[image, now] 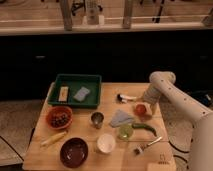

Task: Place apple in paper cup

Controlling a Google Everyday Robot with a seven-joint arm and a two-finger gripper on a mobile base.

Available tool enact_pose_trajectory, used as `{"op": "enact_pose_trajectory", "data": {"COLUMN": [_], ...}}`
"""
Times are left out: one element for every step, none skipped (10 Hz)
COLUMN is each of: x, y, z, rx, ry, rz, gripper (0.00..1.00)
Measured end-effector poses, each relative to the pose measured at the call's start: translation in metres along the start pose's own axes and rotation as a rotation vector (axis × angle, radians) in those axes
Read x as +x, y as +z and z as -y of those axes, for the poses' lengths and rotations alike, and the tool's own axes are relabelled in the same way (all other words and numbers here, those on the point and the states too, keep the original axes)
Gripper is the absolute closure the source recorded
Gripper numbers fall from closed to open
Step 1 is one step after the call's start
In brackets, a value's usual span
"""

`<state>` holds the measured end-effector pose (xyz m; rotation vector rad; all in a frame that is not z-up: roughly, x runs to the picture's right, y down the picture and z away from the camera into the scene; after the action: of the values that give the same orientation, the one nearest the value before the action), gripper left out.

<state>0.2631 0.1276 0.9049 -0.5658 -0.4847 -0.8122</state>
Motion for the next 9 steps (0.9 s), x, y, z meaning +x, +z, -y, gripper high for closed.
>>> {"op": "enact_pose_trajectory", "data": {"x": [0.0,-0.001,-0.001,-0.002,-0.003,-0.005,-0.007,-0.009,-0.011], "y": [0.0,0.0,0.0,0.0,-0.001,-0.001,-0.001,-0.002,-0.002], "z": [-0.001,-0.001,-0.001,0.0,0.0,0.0,0.0,-0.002,-0.002], "rx": [0.001,0.002,0.005,0.007,0.009,0.011,0.012,0.014,0.016], "ry": [0.001,0.002,-0.002,-0.009,-0.016,-0.028,-0.039,-0.054,-0.064], "rz": [0.001,0.002,0.004,0.006,0.007,0.011,0.013,0.016,0.018], "gripper": [0.2,0.2,0.2,0.2,0.2,0.23,0.3,0.42,0.52]}}
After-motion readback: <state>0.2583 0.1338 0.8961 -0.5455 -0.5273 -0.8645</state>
